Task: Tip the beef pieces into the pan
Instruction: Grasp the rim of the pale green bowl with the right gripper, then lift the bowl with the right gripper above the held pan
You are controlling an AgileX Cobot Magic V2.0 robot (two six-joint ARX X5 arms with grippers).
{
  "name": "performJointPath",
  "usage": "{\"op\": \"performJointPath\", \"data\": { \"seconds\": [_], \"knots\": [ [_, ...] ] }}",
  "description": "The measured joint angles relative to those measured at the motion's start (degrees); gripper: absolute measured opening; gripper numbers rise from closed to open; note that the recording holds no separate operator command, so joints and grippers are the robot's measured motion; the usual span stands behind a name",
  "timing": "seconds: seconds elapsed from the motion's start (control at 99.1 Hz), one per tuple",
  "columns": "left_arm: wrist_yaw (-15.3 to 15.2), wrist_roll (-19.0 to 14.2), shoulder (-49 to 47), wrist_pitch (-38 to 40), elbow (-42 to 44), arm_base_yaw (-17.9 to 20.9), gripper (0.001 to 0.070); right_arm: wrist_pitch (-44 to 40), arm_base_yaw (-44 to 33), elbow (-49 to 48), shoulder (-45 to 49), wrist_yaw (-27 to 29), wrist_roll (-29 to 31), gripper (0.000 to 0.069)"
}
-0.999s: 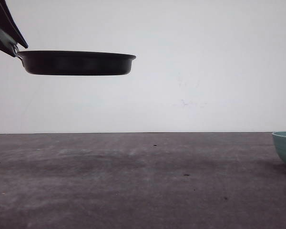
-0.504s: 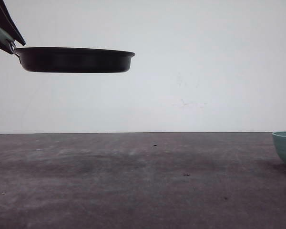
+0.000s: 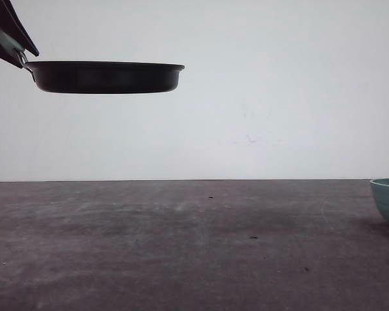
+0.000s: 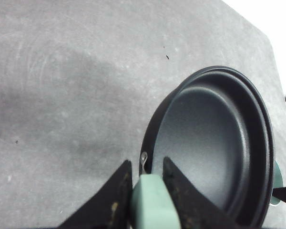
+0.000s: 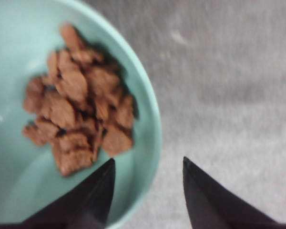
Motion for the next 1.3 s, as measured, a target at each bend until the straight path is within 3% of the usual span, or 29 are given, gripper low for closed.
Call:
{"op": "performJointPath", "data": {
  "seconds": [0.121, 0.252, 0.343, 0.888, 0.999, 1.18, 1.302],
  "knots": [
    [-0.5, 0.0, 0.0, 0.0, 0.0, 0.0, 0.0059, 1.7, 0.0, 0.0, 0.0, -0.4, 0.9, 0.0246],
    [-1.1, 0.0, 0.0, 0.1, 0.0, 0.0, 0.0059, 3.5, 0.0, 0.0, 0.0, -1.9, 1.2, 0.0115],
    [-1.1, 0.0, 0.0, 0.1, 0.0, 0.0, 0.0059, 4.7, 0.0, 0.0, 0.0, -2.3, 1.9, 0.0075],
    [-1.1, 0.0, 0.4, 0.0, 0.0, 0.0, 0.0059, 5.8, 0.0, 0.0, 5.7, -5.9, 3.0, 0.0045],
    [-1.1, 0.0, 0.4, -0.1, 0.0, 0.0, 0.0059, 7.1, -0.2, 0.1, 5.7, -9.1, 3.4, 0.0026],
    [-1.1, 0.0, 0.5, -0.2, 0.0, 0.0, 0.0059, 9.9, 0.5, 0.1, 4.5, -18.9, 4.5, 0.0019],
    [-0.9, 0.0, 1.3, -0.4, 0.0, 0.0, 0.0059, 11.2, 2.4, 0.6, 0.6, -20.4, 6.8, 0.0019]
  ]
}}
